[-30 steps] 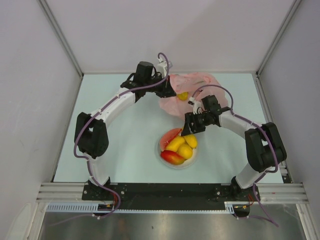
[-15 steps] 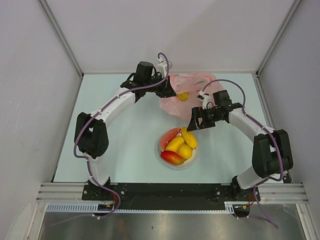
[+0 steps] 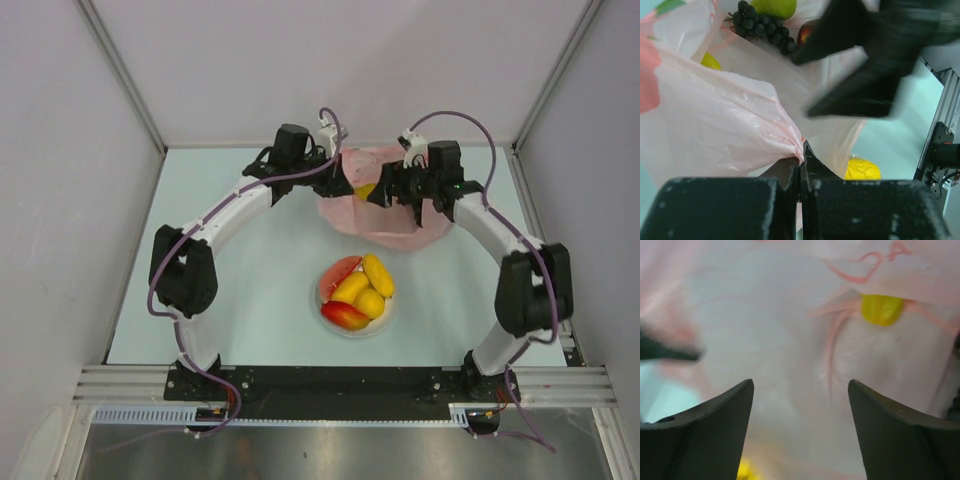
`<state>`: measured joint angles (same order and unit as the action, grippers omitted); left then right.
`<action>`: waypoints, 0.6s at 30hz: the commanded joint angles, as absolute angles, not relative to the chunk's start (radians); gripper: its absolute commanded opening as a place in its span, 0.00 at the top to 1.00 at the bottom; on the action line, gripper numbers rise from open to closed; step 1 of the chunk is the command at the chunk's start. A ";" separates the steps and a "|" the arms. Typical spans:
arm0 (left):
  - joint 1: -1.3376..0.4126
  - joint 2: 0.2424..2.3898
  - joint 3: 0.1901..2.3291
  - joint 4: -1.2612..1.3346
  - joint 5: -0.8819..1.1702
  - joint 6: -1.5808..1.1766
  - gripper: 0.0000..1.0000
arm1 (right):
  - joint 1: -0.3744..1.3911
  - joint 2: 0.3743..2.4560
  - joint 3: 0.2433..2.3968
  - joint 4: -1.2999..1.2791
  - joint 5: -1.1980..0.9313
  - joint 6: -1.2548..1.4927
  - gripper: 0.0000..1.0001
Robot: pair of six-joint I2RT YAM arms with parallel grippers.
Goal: Take the fake fruits out of the plastic bag
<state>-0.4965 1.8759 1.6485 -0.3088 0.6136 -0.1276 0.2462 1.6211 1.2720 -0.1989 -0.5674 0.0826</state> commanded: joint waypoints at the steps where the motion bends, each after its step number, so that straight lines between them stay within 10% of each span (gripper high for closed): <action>1: -0.506 1.776 1.657 -0.311 0.653 -0.101 1.00 | 0.239 1.824 1.388 -0.127 -0.379 0.046 0.26; 18: -0.525 1.773 1.713 -0.374 0.698 -0.002 1.00 | 0.291 2.242 1.762 -0.115 -0.330 -0.072 0.08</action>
